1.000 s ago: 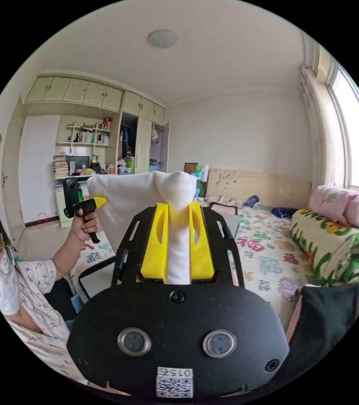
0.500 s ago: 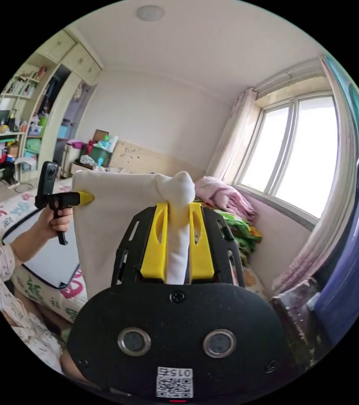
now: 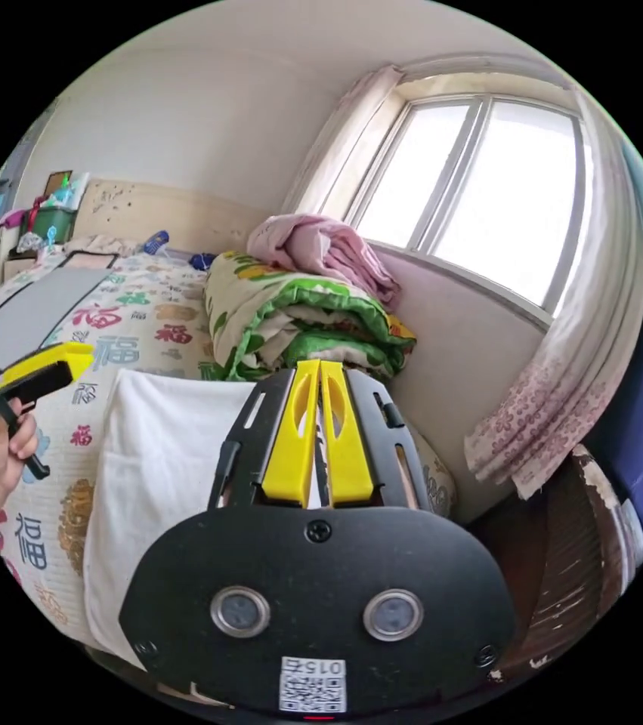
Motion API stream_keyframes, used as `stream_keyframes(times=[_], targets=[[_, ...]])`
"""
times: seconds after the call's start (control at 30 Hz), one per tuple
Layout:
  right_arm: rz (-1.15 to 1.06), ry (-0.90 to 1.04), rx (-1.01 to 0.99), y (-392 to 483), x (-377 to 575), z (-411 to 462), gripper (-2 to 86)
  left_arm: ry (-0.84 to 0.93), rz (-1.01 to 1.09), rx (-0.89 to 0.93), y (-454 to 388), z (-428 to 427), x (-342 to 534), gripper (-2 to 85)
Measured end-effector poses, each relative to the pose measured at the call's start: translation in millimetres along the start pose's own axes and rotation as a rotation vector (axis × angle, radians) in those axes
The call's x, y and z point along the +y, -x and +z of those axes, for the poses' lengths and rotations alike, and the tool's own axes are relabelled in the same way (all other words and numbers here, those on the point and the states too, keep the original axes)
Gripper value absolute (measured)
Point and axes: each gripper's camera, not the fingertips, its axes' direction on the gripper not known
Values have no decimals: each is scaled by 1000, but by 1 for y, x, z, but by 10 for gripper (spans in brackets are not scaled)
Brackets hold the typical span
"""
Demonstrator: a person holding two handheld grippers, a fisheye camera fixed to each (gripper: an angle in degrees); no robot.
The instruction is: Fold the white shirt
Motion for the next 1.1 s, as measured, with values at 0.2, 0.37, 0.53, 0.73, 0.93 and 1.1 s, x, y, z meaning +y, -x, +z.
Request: stream_keyframes(times=[0.2,0.37,0.53,0.73,0.93,1.1], targets=[[-123,273,92,21,5,86,-10,258,204,-101,-23,76,50,77],[-240,205,271,39,14,59,-10,273,223,-170,-16,31,81,79],[75,-279,105,-17,48,-115,-8,190,75,24,21,-111,107,17],[409,-820,-569,-83,172,-344,-7,-229,-81,303,14,-380,127,-8],[299,-975,-1058,-88,230,-482,-6,-412,-29,447,-60,-568,147,-8],[109,-963,-1177,-98,251,-539,-6,-492,90,465,-102,-689,161,15]])
